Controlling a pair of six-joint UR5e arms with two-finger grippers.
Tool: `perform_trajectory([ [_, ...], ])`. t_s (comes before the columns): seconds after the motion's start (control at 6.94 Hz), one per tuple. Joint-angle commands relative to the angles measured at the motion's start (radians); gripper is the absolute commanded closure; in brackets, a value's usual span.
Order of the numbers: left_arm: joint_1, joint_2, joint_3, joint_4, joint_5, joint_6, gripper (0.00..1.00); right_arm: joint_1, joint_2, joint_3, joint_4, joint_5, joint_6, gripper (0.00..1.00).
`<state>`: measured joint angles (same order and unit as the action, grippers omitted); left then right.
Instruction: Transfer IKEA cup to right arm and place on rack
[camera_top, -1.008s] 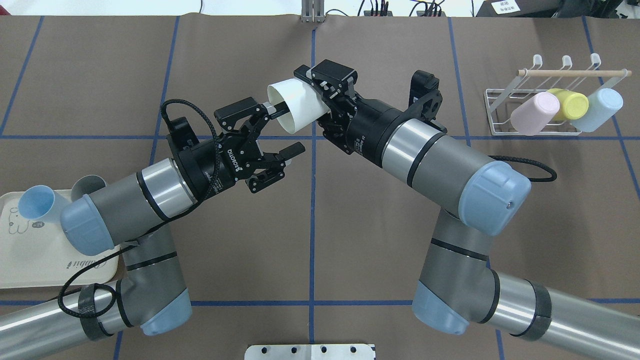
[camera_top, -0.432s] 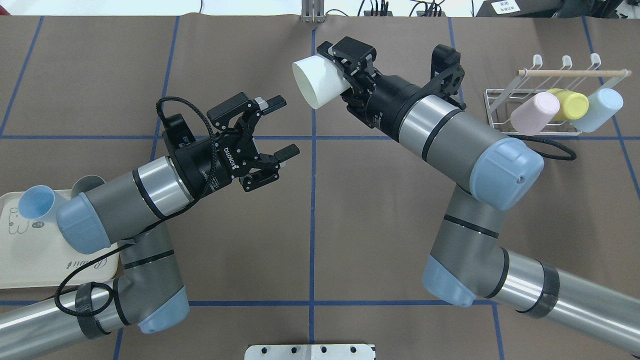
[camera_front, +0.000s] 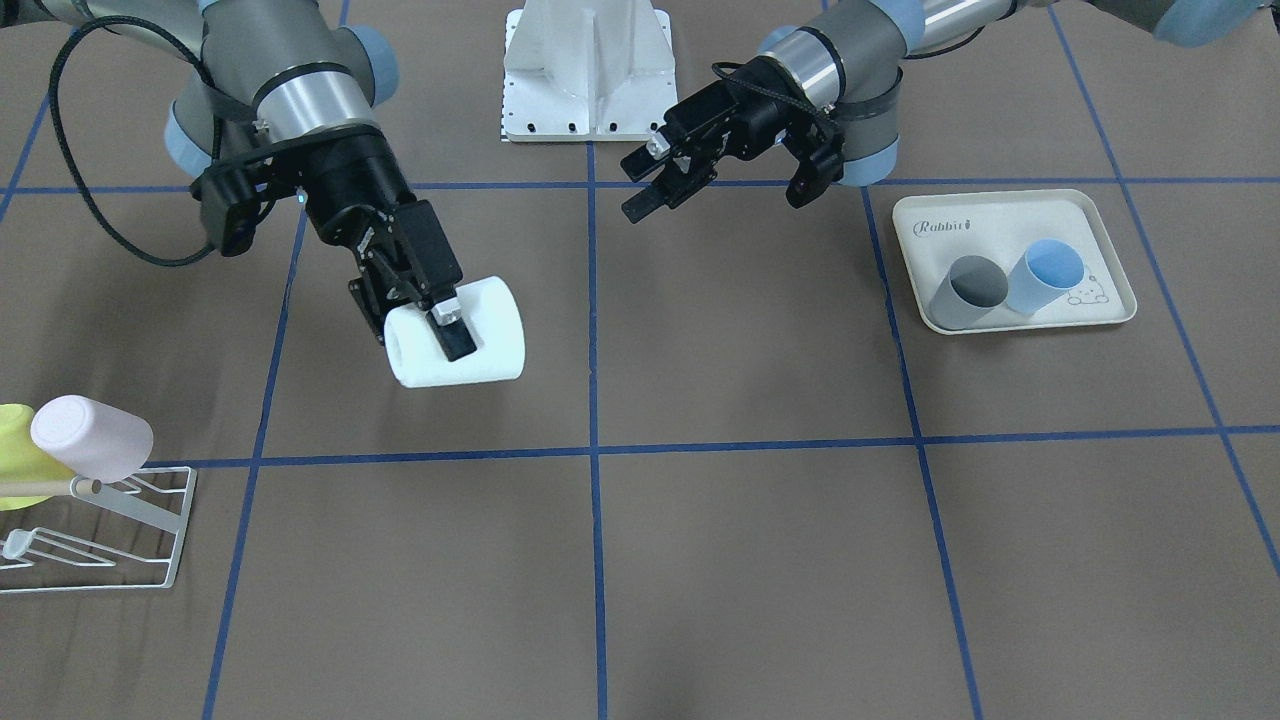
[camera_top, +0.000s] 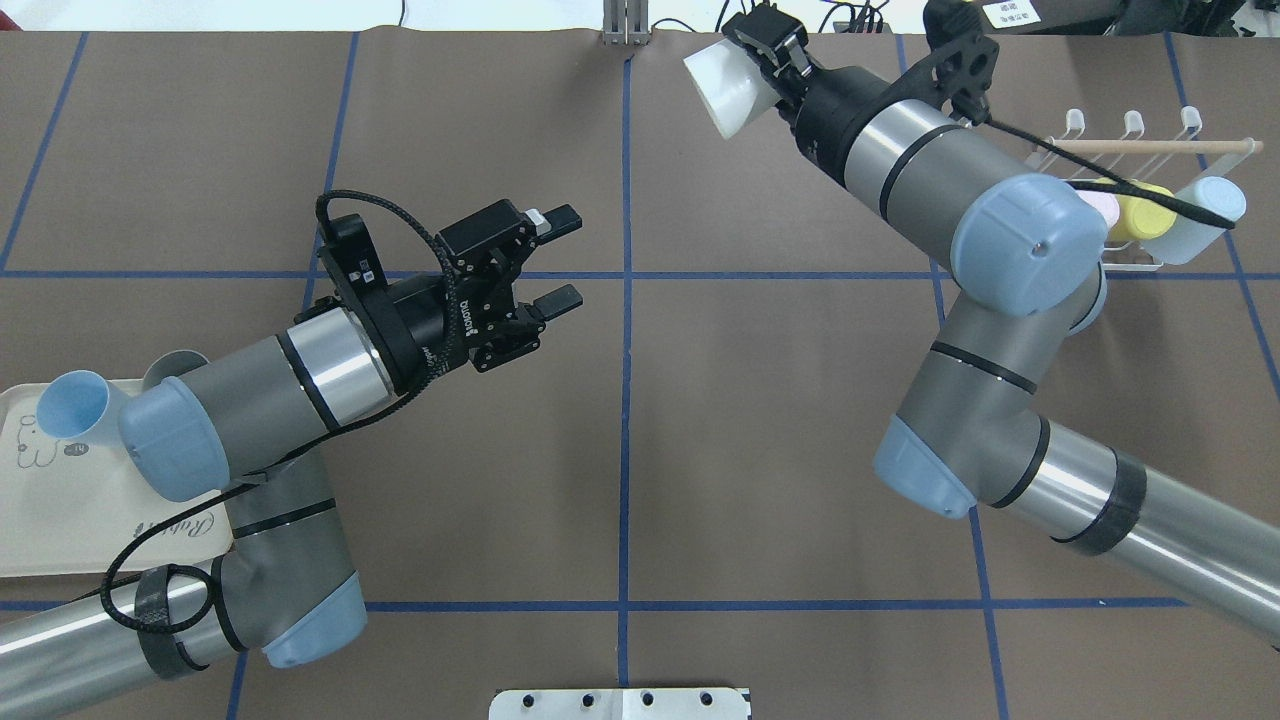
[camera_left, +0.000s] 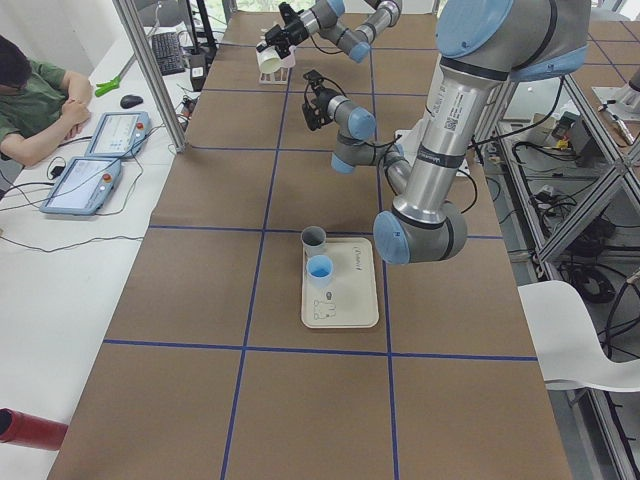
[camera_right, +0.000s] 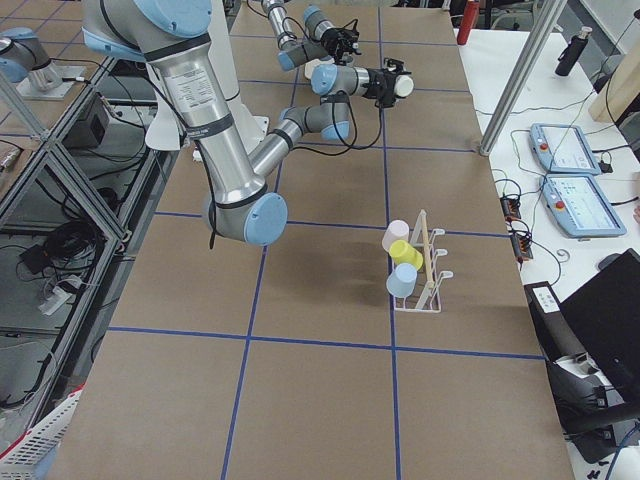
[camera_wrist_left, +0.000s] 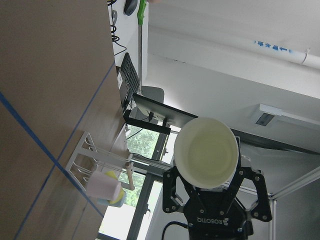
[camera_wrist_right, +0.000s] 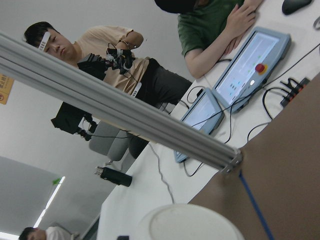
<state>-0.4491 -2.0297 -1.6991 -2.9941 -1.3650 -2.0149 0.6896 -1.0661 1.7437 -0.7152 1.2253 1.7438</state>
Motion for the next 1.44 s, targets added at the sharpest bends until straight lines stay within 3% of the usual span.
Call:
perform_trajectory([
  [0.0,0.0,-0.001,-0.146,0.384,-0.002,0.17,0.0,0.059,-0.002,-0.018,-0.229,-0.103,-0.232,1.0],
  [0.14,-0.002,-0.003,-0.204,0.534,-0.002,0.258,0.0,0.105,-0.002,-0.045,-0.297,-0.127,-0.322,1.0],
  [0.43,-0.038,0.0,-0.339,0.898,0.0,0.405,0.0,0.226,-0.021,-0.142,-0.293,-0.125,-0.502,1.0],
  [0.72,-0.101,0.005,-0.415,1.161,-0.008,0.604,0.0,0.306,-0.057,-0.186,-0.285,-0.107,-0.572,1.0],
  [1.15,-0.335,0.025,-0.445,1.363,-0.33,0.801,0.0,0.402,-0.099,-0.424,0.073,-0.017,-0.758,1.0],
  [1.3,-0.405,0.07,-0.468,1.37,-0.417,0.871,0.0,0.43,-0.151,-0.444,0.167,0.037,-0.806,1.0],
])
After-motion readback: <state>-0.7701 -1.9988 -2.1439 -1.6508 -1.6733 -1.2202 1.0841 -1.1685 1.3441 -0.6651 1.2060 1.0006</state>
